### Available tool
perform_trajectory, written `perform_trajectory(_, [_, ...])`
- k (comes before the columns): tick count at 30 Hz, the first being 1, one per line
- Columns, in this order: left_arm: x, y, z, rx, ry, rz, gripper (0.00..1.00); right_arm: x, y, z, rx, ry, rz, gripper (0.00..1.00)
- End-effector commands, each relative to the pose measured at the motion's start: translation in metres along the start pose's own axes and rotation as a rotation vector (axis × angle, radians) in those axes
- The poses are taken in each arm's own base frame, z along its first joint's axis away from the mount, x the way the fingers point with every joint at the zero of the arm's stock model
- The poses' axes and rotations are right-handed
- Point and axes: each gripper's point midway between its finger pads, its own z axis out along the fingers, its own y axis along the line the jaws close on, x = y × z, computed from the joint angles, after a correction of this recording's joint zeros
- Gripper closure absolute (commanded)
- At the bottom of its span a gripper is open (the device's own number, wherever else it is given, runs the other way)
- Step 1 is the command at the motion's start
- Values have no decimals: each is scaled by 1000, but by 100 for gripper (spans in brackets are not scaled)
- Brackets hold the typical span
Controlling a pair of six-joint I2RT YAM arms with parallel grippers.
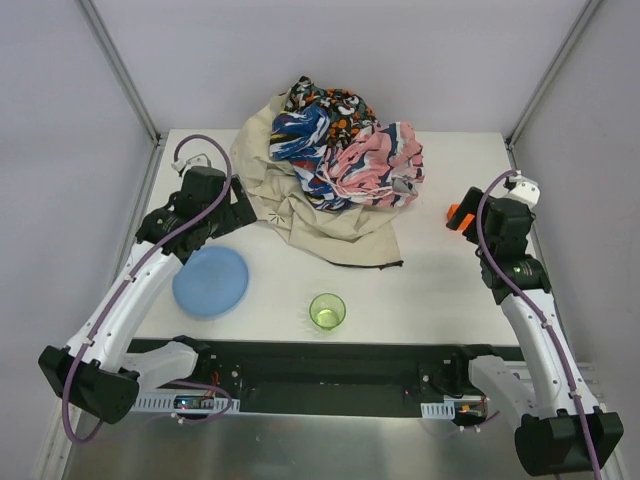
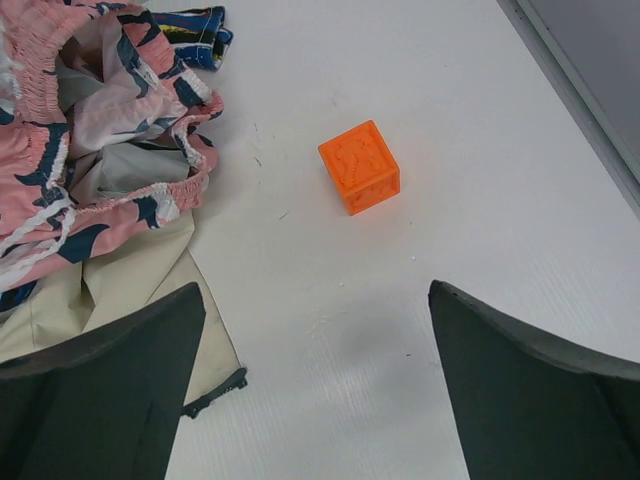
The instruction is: Pick out a specific cloth from the pile
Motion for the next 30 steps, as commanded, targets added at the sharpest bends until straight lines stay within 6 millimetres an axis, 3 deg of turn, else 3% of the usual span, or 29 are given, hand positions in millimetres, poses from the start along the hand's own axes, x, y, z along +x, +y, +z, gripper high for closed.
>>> perform_trajectory(1, [-22,-23,5,92,-74,62,1,-20,8,-3,-49,-95,26,4])
perform_trajectory(5, [-35,-72,17,273,-92,234,1,-19,20,-5,-130,-103,-17,4])
perform_trajectory(10, [-47,-151,21,434,-195,627,1,-17,21,-9,-154,-112,-42,4])
perform_trajectory(13, [-31,-199,32,530,-227,952,1,-16,23,-10,-171,-110,-44,4])
perform_trajectory(15, [-12,-220,51,561,-214,1127,1,-14,27,-11,-194,-101,-45,4])
perform_trajectory(18, [12,-232,82,555,-174,1337,1,-10,36,-12,-245,-79,-52,5])
perform_trajectory(20, [41,-229,105,589,-86,1479,1,-5,40,-12,-272,-59,-57,4])
perform_trajectory(25, [83,-238,139,599,-21,1635,1,1,47,-8,-305,-24,-92,4])
perform_trajectory(30, [88,-246,184,504,-5,1671,1,5,47,-8,-311,-3,-107,4])
